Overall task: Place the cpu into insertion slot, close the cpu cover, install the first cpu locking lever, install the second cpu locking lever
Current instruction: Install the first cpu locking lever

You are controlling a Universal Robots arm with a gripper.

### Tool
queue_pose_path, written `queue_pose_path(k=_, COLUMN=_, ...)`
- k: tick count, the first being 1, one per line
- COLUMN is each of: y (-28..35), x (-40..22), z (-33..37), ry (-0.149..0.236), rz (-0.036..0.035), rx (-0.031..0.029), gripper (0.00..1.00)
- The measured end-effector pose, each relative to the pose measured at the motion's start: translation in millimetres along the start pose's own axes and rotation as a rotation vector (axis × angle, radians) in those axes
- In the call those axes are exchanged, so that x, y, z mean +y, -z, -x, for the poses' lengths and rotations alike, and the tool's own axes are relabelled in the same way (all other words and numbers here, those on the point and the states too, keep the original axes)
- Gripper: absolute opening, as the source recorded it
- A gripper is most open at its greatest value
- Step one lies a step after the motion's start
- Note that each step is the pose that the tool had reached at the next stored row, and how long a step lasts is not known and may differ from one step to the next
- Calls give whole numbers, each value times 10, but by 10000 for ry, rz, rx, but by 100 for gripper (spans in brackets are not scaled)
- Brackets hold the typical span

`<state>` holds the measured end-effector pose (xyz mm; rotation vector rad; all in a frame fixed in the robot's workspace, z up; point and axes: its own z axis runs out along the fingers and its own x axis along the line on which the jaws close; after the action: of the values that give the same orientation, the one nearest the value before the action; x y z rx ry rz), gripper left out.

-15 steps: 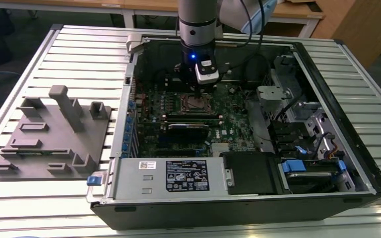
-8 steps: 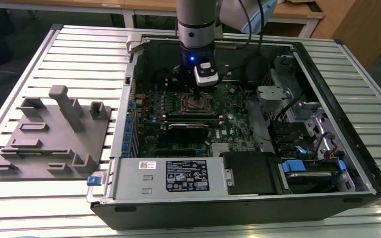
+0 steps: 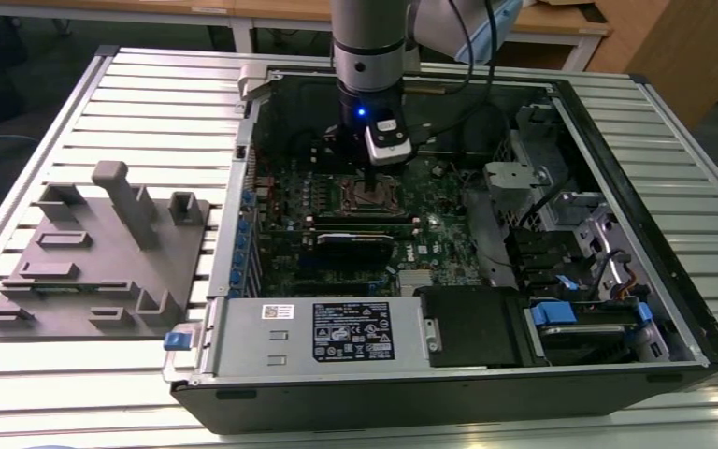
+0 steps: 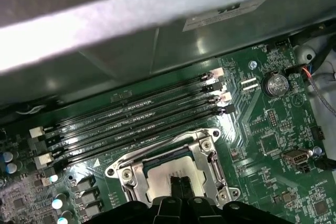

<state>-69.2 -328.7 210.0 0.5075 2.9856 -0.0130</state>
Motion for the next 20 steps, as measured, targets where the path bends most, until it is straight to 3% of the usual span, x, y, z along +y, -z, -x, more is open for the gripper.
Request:
queue_pose_path(k=4, y=-4, x=2, z=8, ry=262, rz=29, rx=7, gripper=10)
queue_pose_path(k=8, y=-4, x=2, z=7, ry=262, rz=28, rx=9, gripper=10)
queue_pose_path(k=9, y=-5, x=3, z=8, ry=264, rz=21, rx=34, gripper=10)
queue_pose_path(k=10, y=-6, x=3, z=8, ry=267, rz=-12, rx=131, gripper=10)
queue_pose_path(k=12, y=-7, x=4, z=10, ry=273, rz=-103, rx=399, gripper=10)
queue_pose_path(k=13, y=-8, x=4, z=10, ry=275, rz=-125, rx=468, gripper=10)
queue_pose_path(k=20, y=-8, x=4, z=11, ry=315, rz=-129, rx=490, gripper=10)
